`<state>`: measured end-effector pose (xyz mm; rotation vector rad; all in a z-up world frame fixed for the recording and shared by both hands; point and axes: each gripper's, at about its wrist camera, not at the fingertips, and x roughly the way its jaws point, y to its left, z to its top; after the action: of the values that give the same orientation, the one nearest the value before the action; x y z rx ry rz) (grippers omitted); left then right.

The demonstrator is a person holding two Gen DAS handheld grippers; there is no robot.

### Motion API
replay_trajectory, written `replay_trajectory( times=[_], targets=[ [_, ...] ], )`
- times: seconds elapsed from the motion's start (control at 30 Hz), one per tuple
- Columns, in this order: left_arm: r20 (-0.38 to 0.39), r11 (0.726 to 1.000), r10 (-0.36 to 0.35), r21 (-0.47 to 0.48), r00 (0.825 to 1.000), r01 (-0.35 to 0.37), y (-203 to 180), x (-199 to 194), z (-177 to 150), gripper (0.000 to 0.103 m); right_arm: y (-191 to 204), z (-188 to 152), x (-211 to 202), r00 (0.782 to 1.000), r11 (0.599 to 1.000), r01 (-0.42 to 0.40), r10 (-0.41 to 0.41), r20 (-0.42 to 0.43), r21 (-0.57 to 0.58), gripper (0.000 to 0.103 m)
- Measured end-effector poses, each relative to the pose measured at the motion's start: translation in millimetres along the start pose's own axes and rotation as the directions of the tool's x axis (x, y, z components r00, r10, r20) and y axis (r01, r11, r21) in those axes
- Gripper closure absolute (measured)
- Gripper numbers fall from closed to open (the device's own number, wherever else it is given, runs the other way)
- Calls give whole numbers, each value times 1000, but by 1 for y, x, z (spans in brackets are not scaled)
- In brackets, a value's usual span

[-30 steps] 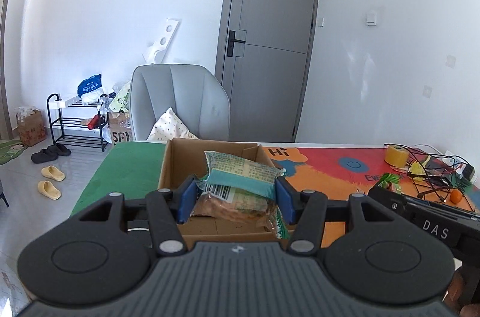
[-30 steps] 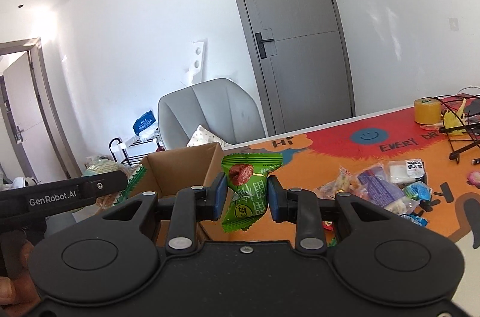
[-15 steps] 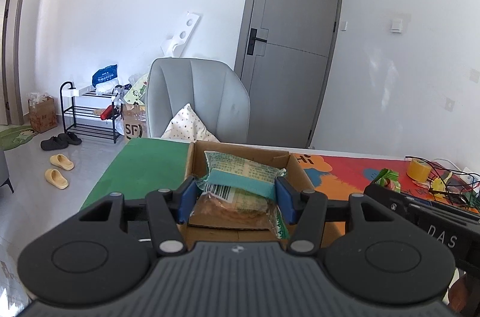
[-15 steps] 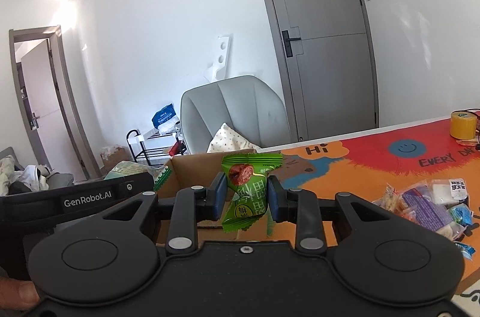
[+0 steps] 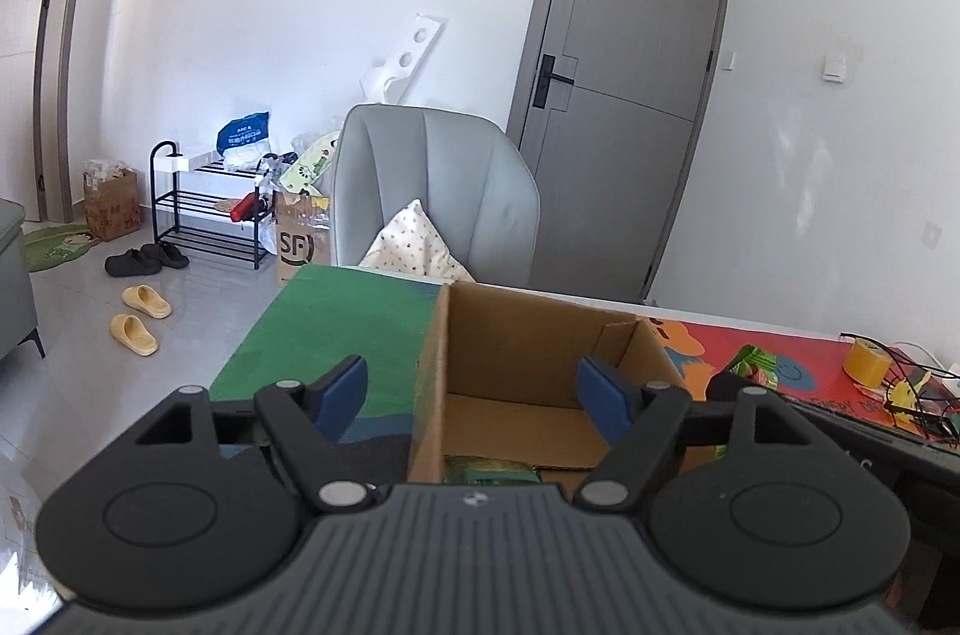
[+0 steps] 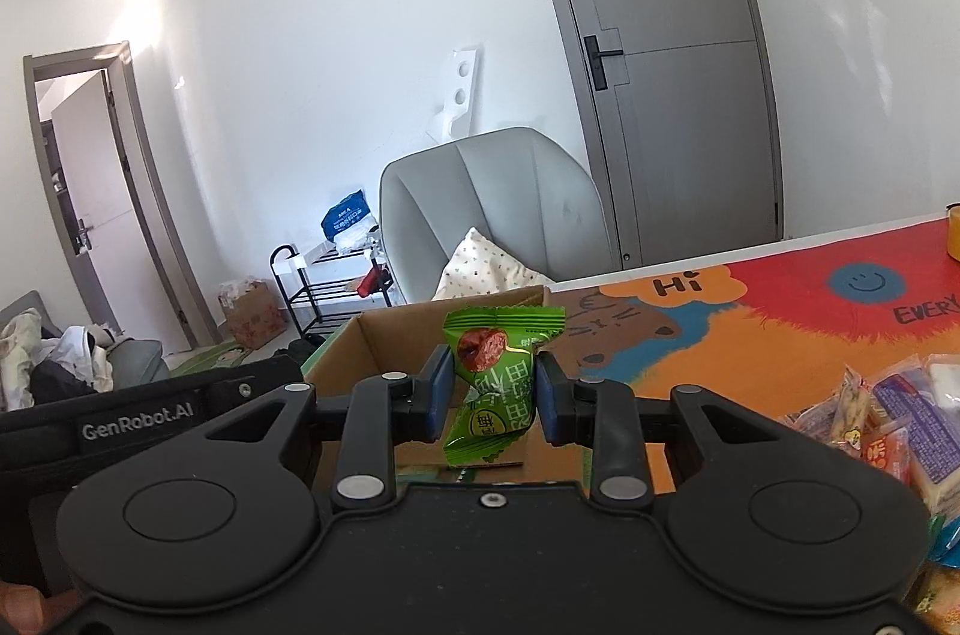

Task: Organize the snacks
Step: 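Open left tool over the box while right tool releases green bag into it, then move both open tools back to the snack pile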

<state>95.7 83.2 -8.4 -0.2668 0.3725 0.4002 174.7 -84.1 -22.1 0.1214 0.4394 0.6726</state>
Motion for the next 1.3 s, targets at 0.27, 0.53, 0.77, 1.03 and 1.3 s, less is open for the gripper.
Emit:
replay_trajectory(
  times=[0.27, 0.53, 0.77, 1.03, 1.3],
  targets=[
    [-15, 997, 60, -42, 998, -61, 9, -8, -1, 16, 8, 6, 4, 999, 999, -35, 35, -2, 2, 46],
    [-7, 994, 81, -78, 997, -82, 13, -14, -1, 7, 1, 8, -17, 999, 1000, -9, 8, 33, 9, 28],
    [-10, 995, 60, -77, 998, -60, 7, -18, -2, 5, -16, 2, -34, 998, 998, 55, -55, 21, 33, 16],
    [-2, 997, 7, -77, 1000, -7, -13, -35, 3, 4, -34, 2, -68, 989, 988, 149, -150, 10, 44, 0],
    [-39, 995, -96, -3, 995, 96, -57, -53, -8, 3, -67, 4, -122, 964, 961, 261, -264, 26, 88, 0]
  ],
)
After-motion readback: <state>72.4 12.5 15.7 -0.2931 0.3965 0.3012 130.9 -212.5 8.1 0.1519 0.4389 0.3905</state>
